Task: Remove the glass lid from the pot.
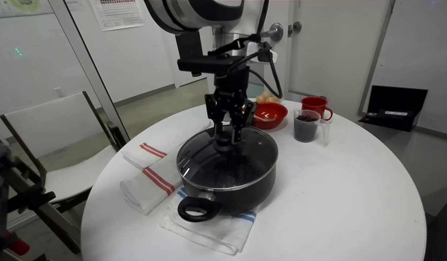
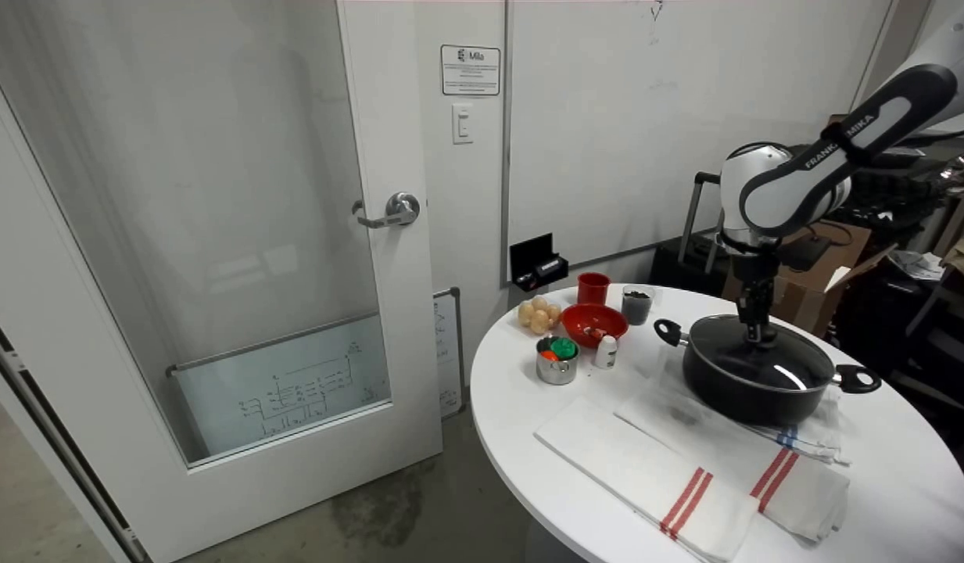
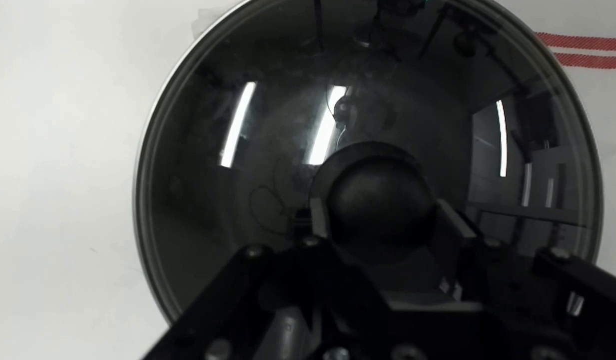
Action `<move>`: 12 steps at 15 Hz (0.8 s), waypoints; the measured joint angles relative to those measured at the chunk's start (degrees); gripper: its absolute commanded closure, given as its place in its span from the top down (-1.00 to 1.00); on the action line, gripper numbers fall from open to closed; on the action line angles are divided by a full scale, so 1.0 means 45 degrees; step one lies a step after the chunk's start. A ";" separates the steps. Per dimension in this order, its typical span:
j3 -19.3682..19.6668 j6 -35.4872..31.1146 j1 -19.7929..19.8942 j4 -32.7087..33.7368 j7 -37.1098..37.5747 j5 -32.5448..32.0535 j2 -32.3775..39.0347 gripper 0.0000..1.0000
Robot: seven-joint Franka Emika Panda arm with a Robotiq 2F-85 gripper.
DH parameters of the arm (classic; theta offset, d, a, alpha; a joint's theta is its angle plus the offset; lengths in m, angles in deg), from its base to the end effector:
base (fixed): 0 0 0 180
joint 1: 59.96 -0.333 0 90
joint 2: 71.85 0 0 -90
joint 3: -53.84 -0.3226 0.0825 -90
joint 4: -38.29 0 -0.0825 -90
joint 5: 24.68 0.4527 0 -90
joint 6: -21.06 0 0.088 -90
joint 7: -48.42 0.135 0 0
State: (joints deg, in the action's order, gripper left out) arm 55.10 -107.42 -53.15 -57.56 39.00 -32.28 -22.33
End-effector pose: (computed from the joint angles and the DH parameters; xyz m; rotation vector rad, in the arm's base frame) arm 0.6619 -0.1011 -0.0002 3.0368 0.1929 -0.4719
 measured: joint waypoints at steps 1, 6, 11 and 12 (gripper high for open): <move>-0.0001 -0.0001 0.0014 -0.0004 -0.0013 0.0010 0.0006 -0.50; -0.0002 -0.0020 0.0039 -0.0017 -0.0085 0.0075 0.0000 -0.50; 0.0023 -0.0090 0.0052 -0.0333 -0.0093 0.0078 -0.0433 -0.50; 0.0036 -0.0091 0.0065 -0.0490 -0.0099 0.0078 -0.0665 -0.50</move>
State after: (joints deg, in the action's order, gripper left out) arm 55.26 -107.84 -52.86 -59.77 38.56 -31.93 -25.33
